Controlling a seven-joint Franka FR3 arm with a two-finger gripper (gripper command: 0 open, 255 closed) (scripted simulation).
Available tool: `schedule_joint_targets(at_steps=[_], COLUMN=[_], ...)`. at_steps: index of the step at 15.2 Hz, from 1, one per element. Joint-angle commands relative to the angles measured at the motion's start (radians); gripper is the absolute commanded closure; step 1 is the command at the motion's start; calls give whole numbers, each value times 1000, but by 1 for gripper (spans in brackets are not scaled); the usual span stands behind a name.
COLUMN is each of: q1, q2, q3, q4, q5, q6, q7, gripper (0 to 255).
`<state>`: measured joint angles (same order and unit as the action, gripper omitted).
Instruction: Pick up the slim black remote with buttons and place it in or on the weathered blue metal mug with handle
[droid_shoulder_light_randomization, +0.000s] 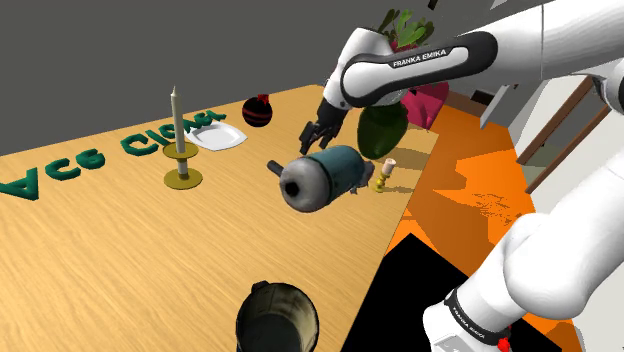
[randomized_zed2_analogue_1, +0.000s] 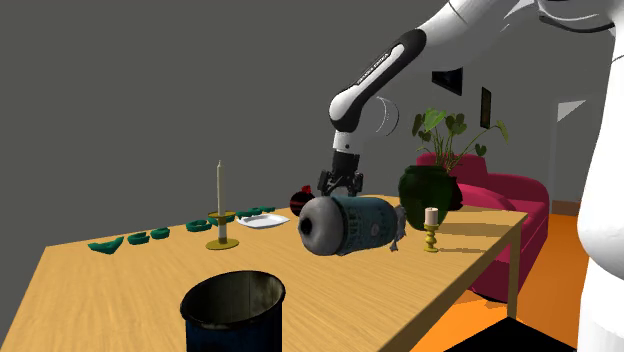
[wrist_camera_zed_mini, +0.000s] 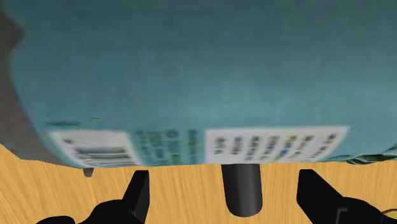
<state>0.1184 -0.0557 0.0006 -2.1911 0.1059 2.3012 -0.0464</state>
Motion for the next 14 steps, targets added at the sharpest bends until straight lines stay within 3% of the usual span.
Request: schedule_joint_targets(at_steps=[1,5,14], q1=[13,29,33], q2=[66,201,259], q3=[12,27,31], q4=[6,104,68], q5=[0,-9,-4], q6=[-144,-81,12], q7=[-7,-25,-27], gripper=[0,0,0])
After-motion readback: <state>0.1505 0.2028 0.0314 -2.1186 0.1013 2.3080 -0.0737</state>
